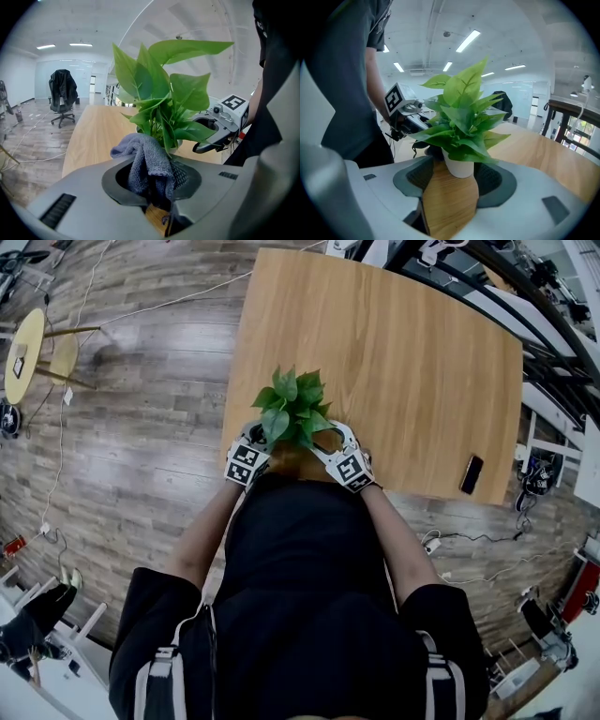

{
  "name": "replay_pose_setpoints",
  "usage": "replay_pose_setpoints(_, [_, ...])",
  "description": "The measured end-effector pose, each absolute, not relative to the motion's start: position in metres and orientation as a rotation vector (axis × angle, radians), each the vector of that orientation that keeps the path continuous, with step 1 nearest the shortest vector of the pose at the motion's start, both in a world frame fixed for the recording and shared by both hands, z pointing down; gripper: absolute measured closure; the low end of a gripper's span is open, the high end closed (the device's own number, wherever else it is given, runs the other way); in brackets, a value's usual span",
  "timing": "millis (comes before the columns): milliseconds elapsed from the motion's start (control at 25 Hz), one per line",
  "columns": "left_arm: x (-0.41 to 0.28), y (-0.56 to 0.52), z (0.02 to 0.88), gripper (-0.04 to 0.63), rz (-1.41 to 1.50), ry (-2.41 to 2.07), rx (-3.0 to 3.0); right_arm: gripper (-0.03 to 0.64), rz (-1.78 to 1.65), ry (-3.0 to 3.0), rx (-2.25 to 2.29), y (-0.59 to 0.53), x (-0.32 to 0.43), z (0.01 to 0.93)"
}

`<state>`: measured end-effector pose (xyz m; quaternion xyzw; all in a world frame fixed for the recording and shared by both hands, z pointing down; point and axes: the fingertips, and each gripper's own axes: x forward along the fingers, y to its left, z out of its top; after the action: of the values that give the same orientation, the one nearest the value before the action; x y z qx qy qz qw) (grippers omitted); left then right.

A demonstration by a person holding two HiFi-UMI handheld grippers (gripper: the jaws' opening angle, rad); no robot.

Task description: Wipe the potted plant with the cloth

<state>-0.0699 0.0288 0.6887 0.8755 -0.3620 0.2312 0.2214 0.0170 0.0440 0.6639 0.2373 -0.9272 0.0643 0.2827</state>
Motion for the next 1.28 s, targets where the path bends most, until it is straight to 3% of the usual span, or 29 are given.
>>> replay_pose_setpoints(1280, [-0.056, 0.042, 0.688, 0.483, 0.625, -0.947, 2.42, 0.364, 0.141, -2.448, 0.722, 0.023, 0.008, 0.663])
